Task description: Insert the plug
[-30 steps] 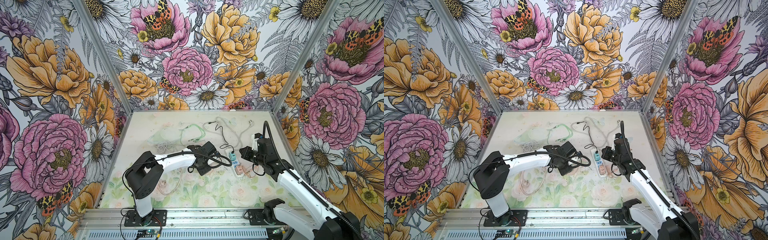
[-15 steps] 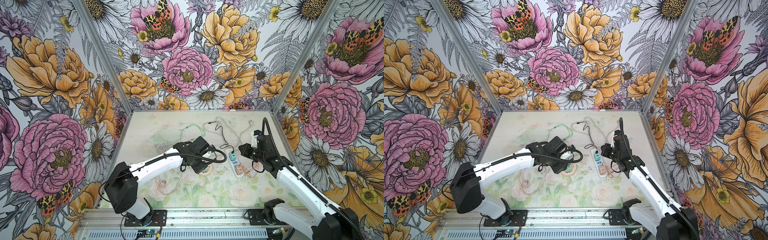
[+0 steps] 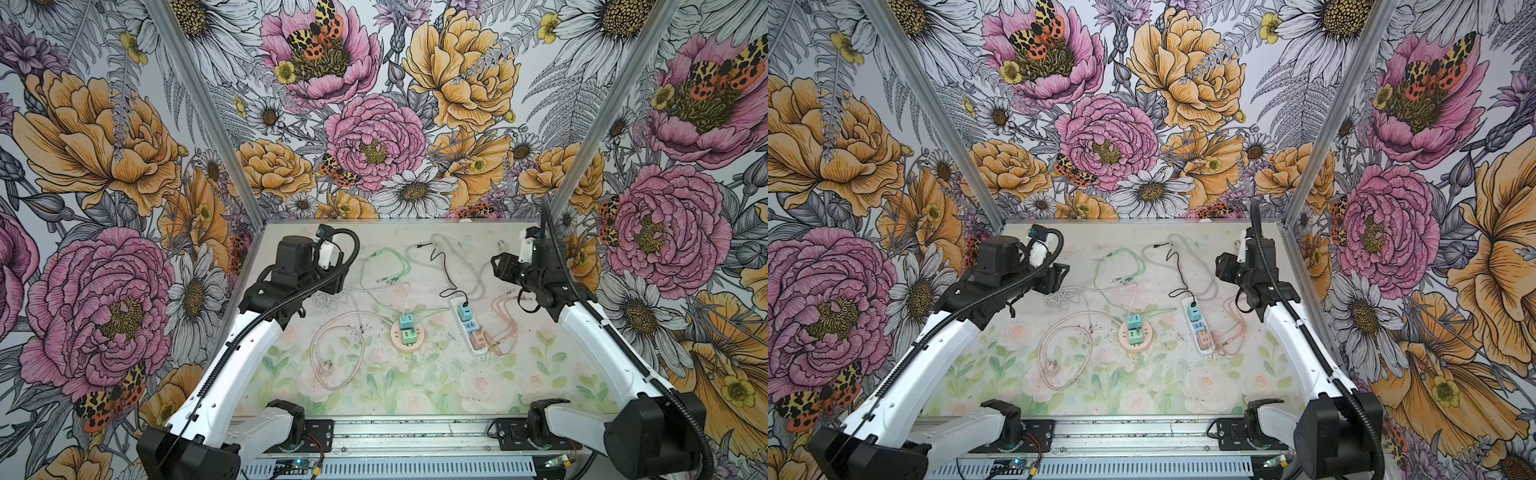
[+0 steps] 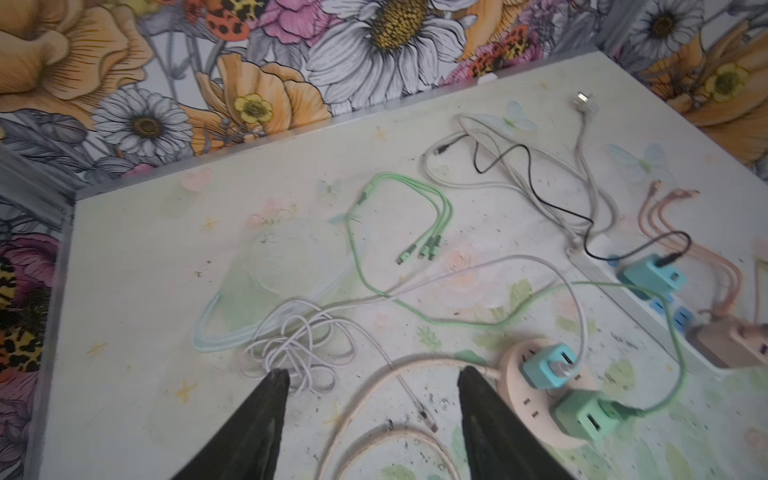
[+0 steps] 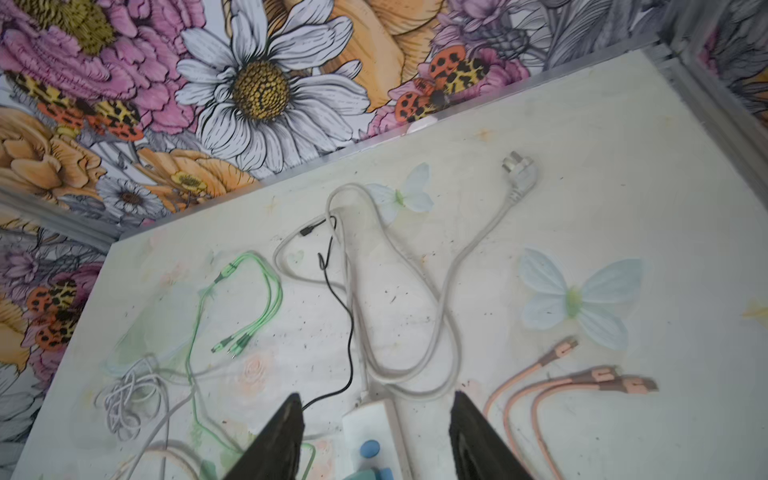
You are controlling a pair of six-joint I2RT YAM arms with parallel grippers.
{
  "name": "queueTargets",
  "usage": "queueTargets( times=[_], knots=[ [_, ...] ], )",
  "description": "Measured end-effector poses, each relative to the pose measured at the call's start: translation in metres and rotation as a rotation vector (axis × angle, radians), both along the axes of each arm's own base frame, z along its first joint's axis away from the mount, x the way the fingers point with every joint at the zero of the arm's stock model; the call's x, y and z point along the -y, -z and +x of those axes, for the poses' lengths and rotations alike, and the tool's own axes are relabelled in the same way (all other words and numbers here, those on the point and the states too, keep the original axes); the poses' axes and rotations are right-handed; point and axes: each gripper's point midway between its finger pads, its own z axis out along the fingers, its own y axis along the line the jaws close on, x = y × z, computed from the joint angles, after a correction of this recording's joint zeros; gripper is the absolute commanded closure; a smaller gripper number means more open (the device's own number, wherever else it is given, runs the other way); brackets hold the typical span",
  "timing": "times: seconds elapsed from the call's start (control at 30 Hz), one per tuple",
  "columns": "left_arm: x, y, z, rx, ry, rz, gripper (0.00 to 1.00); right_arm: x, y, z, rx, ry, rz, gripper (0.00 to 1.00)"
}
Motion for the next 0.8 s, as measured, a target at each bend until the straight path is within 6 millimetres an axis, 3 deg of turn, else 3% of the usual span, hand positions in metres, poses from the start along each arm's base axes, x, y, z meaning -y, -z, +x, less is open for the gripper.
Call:
queueTargets(
  times=[0.13,0.3,0.4,0.53,0.7,0.8],
  knots=[
    [-0.036,0.022,0.025,-0.007,-0.123,-0.022,0.32,0.044,0.02,0.012,-0.05,0.093,-0.062,0.38],
    [-0.074,0.053,0.055,-0.001,-0.267,-0.045,0.3,0.062,0.037,0.014,-0.087,0.108,-0.164,0.36],
    [-0.076,0.08,0.06,-0.016,-0.283,-0.039,0.29,0.066,0.043,0.007,-0.058,0.112,-0.209,0.33],
    [-0.083,0.108,0.064,-0.034,-0.319,-0.011,0.28,0.068,0.067,-0.013,-0.02,0.114,-0.245,0.3],
    [-0.087,0.122,0.062,0.006,-0.333,0.0,0.25,0.07,0.103,-0.025,0.031,0.13,-0.268,0.27],
    [-0.087,0.128,0.062,0.024,-0.327,0.008,0.23,0.071,0.112,-0.018,0.059,0.132,-0.275,0.27]
  ],
)
